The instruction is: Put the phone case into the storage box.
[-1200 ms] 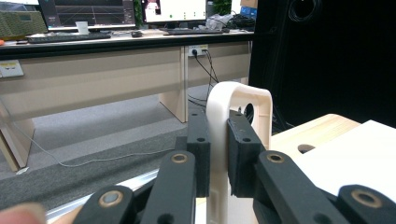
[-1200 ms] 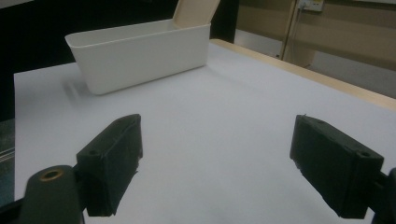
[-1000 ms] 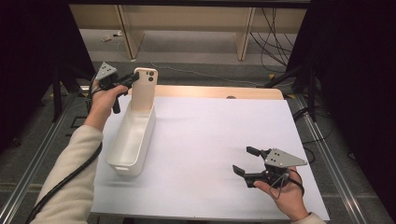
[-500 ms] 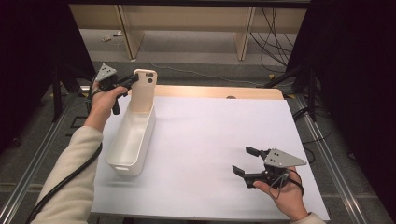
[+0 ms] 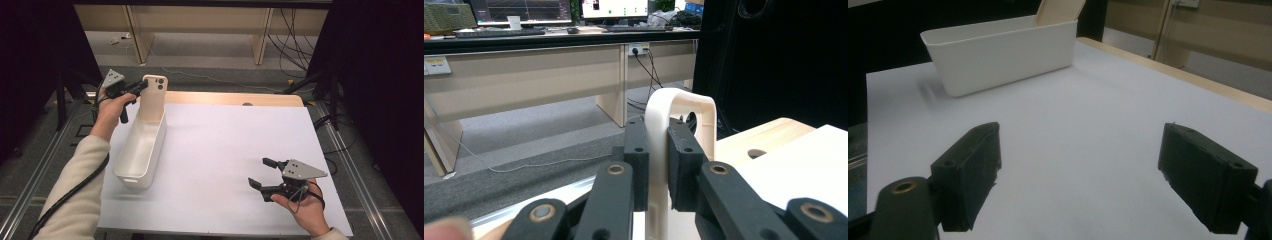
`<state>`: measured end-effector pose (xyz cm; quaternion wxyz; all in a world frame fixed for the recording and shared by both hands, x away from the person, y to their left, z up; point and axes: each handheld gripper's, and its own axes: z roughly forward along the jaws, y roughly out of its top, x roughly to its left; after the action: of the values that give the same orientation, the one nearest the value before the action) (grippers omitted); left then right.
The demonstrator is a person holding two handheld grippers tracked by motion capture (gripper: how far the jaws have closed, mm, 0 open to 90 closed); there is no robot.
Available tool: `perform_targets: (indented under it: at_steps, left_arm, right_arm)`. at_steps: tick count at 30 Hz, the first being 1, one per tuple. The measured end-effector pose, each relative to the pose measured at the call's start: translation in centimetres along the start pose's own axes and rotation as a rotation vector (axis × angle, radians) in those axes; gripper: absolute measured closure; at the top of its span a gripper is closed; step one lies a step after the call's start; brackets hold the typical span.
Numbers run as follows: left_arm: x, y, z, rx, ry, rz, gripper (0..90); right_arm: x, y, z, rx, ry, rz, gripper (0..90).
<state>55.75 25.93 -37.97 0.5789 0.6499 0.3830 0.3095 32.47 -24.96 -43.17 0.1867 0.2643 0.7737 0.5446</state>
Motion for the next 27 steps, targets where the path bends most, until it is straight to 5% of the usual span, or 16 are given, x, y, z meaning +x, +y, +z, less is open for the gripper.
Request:
perform_targets:
  at_steps: [27]
  left_arm:
    - [0.08,-0.35,0.37,0.051,-0.002,-0.005,80.4]
  right_arm:
    - [-0.02,-0.08,0.16,0.002,0.000,-0.001,18.4]
